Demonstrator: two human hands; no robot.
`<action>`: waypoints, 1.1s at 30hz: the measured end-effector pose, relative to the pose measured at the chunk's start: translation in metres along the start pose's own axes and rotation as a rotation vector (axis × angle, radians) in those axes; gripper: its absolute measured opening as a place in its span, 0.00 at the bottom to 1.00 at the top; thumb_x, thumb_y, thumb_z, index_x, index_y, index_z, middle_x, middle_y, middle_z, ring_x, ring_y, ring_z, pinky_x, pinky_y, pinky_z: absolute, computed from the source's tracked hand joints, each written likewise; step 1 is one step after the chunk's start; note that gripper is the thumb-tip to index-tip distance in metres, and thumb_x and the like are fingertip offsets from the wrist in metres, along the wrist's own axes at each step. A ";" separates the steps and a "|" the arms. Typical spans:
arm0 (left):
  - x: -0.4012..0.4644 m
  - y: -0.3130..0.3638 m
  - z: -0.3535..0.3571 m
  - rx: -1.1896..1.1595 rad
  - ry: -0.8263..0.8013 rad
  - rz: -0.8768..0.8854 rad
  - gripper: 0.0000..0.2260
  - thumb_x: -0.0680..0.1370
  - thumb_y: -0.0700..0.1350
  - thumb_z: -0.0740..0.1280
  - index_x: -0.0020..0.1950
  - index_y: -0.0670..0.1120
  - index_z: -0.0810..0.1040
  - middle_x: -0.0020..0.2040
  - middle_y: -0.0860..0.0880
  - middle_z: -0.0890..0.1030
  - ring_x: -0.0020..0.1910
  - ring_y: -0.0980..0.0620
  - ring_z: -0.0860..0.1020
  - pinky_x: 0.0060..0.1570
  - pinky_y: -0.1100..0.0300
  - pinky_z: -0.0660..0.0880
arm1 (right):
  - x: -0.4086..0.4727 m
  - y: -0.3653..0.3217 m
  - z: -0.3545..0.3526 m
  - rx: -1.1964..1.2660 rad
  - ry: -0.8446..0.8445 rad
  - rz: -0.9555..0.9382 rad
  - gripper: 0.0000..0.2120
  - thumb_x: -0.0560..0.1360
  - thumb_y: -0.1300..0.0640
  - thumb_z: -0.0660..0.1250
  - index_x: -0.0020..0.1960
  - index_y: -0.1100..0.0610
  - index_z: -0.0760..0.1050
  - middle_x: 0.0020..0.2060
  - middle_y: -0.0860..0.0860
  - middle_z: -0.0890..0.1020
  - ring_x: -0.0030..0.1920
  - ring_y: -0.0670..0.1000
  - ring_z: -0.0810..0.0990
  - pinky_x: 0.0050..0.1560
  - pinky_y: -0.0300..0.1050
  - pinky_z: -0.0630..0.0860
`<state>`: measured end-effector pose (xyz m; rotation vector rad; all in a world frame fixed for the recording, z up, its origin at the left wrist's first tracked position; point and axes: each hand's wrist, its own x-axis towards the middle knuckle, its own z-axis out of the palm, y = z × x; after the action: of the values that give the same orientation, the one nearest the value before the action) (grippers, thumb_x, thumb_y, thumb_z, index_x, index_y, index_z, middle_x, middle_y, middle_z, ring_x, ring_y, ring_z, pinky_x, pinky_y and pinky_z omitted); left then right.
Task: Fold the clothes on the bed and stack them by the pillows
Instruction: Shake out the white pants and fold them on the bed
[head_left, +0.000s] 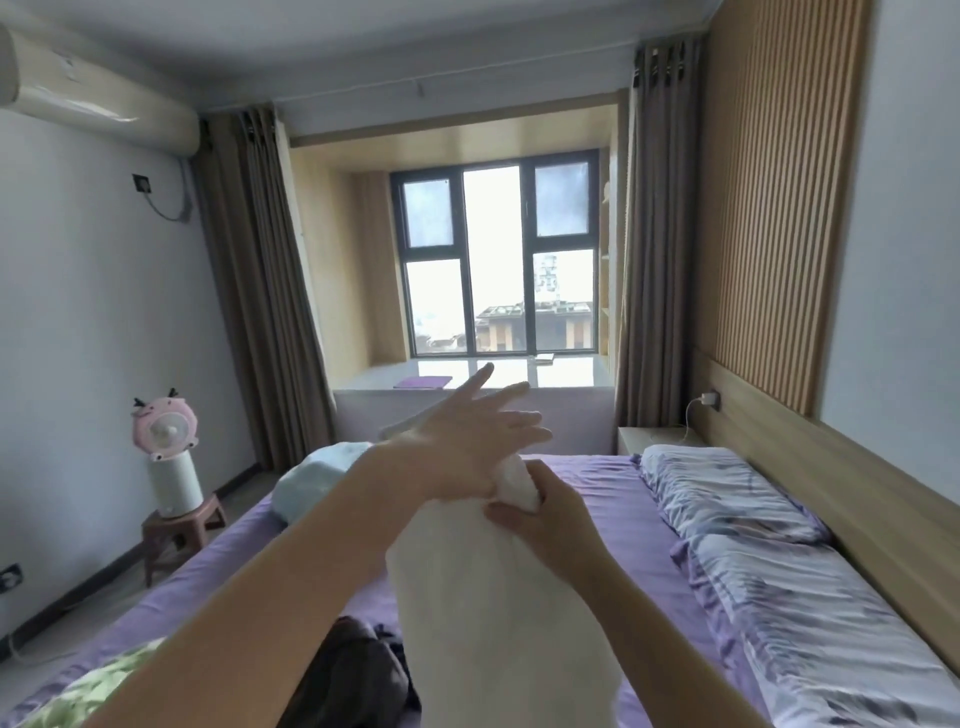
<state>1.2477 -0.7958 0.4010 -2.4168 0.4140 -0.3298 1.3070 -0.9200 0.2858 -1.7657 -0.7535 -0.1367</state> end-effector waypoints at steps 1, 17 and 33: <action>0.000 -0.003 0.002 0.017 -0.098 0.016 0.33 0.74 0.59 0.63 0.76 0.60 0.52 0.77 0.58 0.57 0.77 0.53 0.44 0.68 0.46 0.27 | -0.003 0.001 0.002 -0.046 -0.024 -0.013 0.17 0.65 0.50 0.76 0.50 0.49 0.75 0.39 0.43 0.81 0.38 0.40 0.76 0.37 0.33 0.70; -0.039 -0.018 0.046 -0.232 -0.092 -0.160 0.17 0.67 0.62 0.71 0.52 0.58 0.75 0.51 0.62 0.78 0.58 0.58 0.74 0.70 0.55 0.53 | -0.089 0.103 -0.021 0.200 -0.214 0.286 0.10 0.69 0.57 0.74 0.50 0.52 0.79 0.45 0.50 0.82 0.45 0.44 0.79 0.50 0.41 0.75; -0.066 -0.040 0.059 -0.209 -0.116 -0.295 0.18 0.68 0.60 0.72 0.55 0.59 0.76 0.54 0.61 0.77 0.61 0.57 0.72 0.71 0.52 0.53 | -0.081 0.088 0.001 0.291 -0.252 0.760 0.12 0.80 0.52 0.59 0.60 0.55 0.71 0.42 0.51 0.83 0.43 0.48 0.82 0.43 0.43 0.67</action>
<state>1.2158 -0.7084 0.3738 -2.6899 0.0390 -0.2828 1.2916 -0.9651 0.1757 -1.6866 -0.2150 0.6820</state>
